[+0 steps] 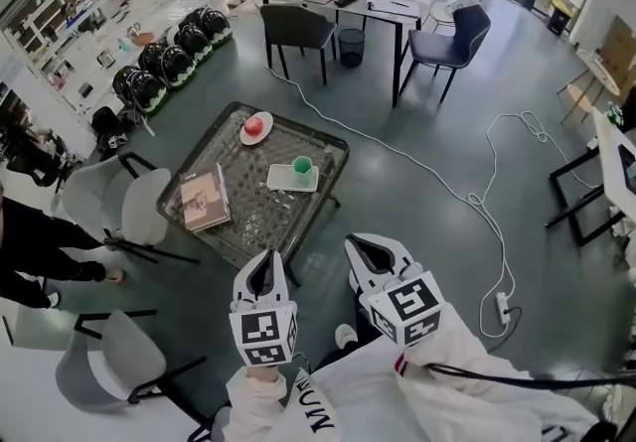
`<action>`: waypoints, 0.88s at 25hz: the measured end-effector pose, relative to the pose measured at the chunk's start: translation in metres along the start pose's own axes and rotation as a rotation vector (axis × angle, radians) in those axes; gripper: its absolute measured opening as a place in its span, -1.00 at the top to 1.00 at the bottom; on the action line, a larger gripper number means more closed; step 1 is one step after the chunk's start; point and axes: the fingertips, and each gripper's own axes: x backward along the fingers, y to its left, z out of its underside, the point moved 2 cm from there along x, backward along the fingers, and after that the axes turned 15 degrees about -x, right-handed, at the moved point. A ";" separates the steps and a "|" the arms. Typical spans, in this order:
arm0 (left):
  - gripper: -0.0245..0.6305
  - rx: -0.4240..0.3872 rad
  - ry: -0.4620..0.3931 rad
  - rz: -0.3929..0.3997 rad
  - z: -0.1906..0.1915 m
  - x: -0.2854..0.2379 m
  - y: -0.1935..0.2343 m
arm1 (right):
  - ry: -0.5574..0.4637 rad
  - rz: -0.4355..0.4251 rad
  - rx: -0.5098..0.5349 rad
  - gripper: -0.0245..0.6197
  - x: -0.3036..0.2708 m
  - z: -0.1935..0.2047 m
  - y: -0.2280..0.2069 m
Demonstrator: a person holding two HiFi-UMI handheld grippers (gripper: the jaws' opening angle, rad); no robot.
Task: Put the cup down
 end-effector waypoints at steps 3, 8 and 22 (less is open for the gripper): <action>0.90 0.006 0.001 0.006 0.002 0.021 -0.013 | -0.015 -0.008 0.013 0.91 0.016 0.001 0.009; 0.90 0.006 -0.026 -0.008 -0.001 0.039 -0.023 | -0.027 -0.029 -0.003 0.91 0.026 -0.001 0.015; 0.90 -0.004 -0.044 -0.030 -0.030 0.028 -0.044 | -0.022 -0.066 -0.008 0.91 0.031 -0.014 -0.005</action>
